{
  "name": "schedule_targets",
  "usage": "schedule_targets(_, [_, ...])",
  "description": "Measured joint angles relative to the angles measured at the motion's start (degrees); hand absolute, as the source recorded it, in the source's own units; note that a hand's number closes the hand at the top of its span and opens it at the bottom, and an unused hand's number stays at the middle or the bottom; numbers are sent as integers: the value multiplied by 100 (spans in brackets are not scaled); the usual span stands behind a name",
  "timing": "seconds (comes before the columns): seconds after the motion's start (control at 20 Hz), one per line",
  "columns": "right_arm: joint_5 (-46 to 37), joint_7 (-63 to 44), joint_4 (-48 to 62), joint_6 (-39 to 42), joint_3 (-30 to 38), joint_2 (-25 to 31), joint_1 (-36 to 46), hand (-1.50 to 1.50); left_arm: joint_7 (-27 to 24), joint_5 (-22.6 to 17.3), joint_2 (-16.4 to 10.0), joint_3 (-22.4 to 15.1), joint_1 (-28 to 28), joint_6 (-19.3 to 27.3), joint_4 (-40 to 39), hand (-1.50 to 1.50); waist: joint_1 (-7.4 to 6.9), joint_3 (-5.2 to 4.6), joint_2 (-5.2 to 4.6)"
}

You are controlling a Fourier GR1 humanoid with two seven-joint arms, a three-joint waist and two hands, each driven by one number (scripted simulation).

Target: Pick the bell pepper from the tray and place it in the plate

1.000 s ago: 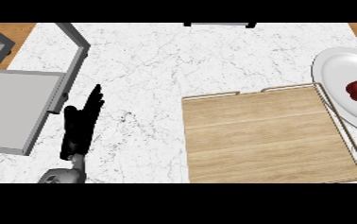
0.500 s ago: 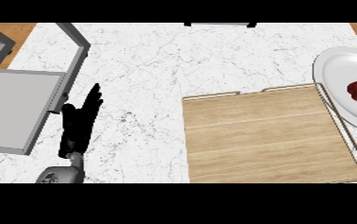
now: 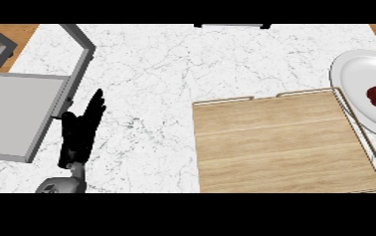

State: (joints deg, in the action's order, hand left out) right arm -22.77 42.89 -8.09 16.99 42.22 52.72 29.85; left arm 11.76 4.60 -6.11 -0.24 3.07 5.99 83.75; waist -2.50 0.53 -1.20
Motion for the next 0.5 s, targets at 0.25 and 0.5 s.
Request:
schedule_targets(0.25, [115, -22, 33, -124, 137, 137, -164, -150, 69, 8, 66, -40, 1, 30, 39, 0, 8, 5, -1])
schedule_targets(0.5, [174, -68, 39, -272, 209, 170, -243, -150, 40, 19, 62, -37, 28, 23, 16, 0, -9, 9, -5])
